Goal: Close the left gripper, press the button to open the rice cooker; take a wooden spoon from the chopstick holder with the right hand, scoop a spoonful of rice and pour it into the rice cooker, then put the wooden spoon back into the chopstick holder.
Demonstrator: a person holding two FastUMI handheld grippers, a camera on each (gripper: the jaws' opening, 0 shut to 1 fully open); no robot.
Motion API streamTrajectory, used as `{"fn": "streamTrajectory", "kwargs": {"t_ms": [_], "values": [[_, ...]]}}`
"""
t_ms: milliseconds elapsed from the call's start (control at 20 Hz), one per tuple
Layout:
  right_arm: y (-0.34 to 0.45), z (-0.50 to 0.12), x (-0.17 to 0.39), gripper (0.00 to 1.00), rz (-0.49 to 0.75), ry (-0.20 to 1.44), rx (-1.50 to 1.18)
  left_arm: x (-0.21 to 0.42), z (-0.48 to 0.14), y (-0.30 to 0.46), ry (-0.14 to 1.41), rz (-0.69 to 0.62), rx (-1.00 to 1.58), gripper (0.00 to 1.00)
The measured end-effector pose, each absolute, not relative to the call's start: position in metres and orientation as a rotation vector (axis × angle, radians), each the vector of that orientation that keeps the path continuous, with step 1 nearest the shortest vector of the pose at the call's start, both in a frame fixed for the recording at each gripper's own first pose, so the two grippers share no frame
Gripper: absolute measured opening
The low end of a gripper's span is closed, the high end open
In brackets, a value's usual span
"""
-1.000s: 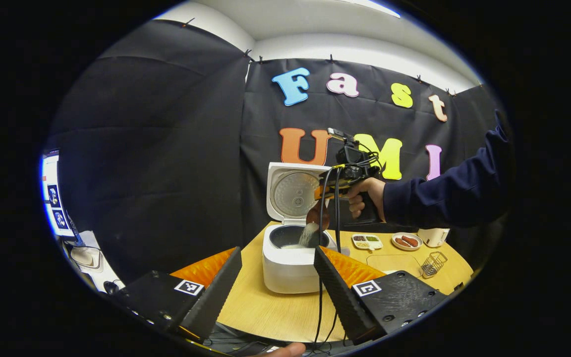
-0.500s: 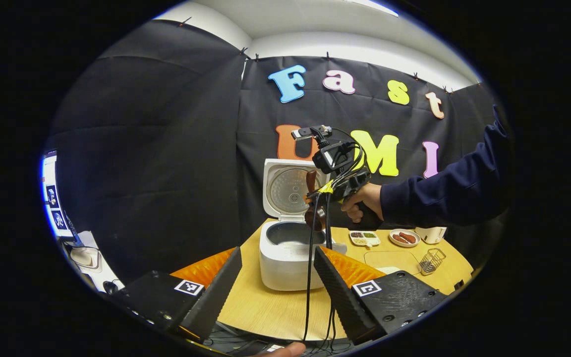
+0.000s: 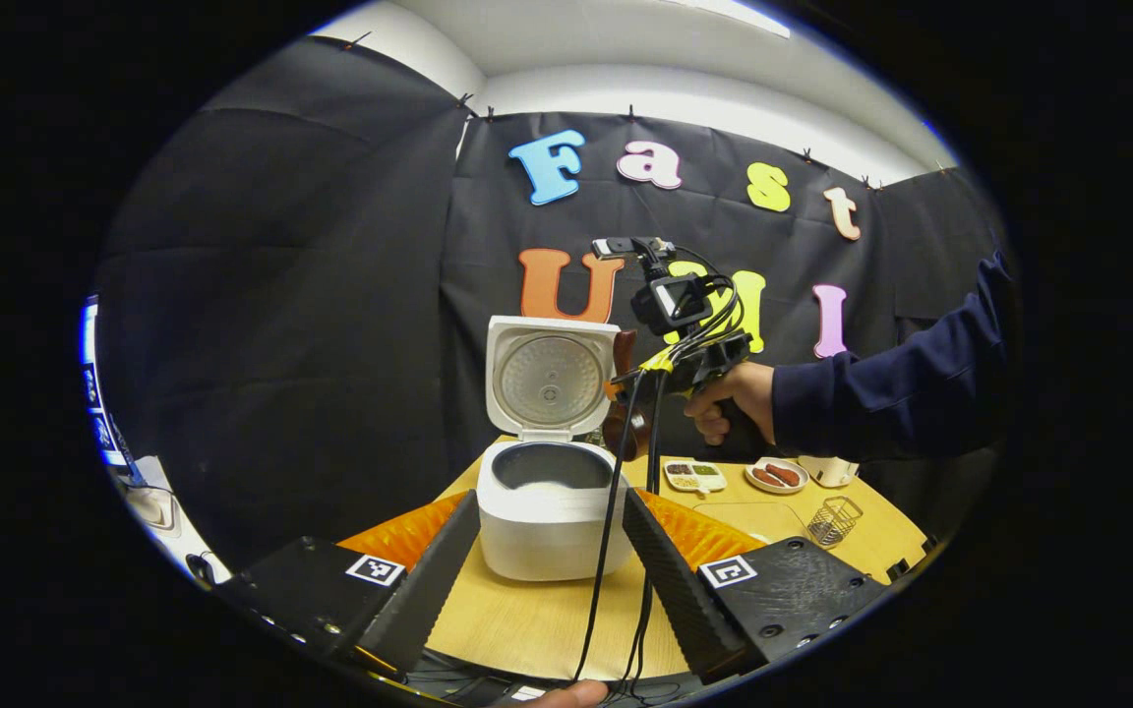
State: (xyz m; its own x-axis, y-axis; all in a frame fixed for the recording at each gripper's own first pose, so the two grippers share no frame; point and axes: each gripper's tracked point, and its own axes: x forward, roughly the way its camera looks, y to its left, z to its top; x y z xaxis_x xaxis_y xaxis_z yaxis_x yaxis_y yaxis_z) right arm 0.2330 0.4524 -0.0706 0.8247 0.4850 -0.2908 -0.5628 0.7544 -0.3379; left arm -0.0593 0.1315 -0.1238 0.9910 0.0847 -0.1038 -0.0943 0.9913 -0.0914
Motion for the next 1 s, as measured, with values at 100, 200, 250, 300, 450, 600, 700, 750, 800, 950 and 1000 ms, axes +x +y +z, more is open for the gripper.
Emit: {"fn": "streamTrajectory", "kwargs": {"t_ms": [100, 200, 250, 300, 450, 600, 700, 750, 800, 950, 1000], "values": [[0.42, -0.065, 0.236, 0.11, 0.533, 0.192, -0.405, -0.054, -0.122, 0.116, 0.095, 0.051, -0.091, 0.94], [0.383, -0.061, 0.237, 0.11, 0.486, 0.194, -0.378, -0.048, -0.119, 0.097, 0.088, 0.006, -0.077, 0.94], [0.362, -0.06, 0.239, 0.11, 0.461, 0.197, -0.368, -0.045, -0.118, 0.086, 0.085, -0.02, -0.072, 0.94], [0.341, -0.06, 0.24, 0.11, 0.435, 0.2, -0.359, -0.042, -0.116, 0.078, 0.083, -0.038, -0.067, 0.94], [0.273, -0.058, 0.242, 0.11, 0.352, 0.213, -0.333, -0.032, -0.109, 0.049, 0.066, -0.088, -0.032, 0.94], [0.21, -0.056, 0.241, 0.11, 0.276, 0.228, -0.303, -0.02, -0.102, 0.02, 0.052, -0.131, -0.013, 0.94], [0.169, -0.06, 0.24, 0.11, 0.232, 0.243, -0.289, -0.012, -0.102, 0.007, 0.056, -0.15, -0.016, 0.94], [0.149, -0.063, 0.239, 0.11, 0.209, 0.252, -0.279, -0.011, -0.103, -0.001, 0.054, -0.151, -0.018, 0.94], [0.131, -0.068, 0.238, 0.11, 0.192, 0.263, -0.266, -0.007, -0.102, -0.008, 0.05, -0.154, -0.022, 0.94], [0.078, -0.087, 0.232, 0.11, 0.136, 0.31, -0.223, 0.003, -0.101, -0.023, 0.047, -0.148, -0.03, 0.94], [0.064, -0.093, 0.233, 0.11, 0.115, 0.323, -0.207, 0.005, -0.101, -0.027, 0.049, -0.147, -0.027, 0.94]]}}
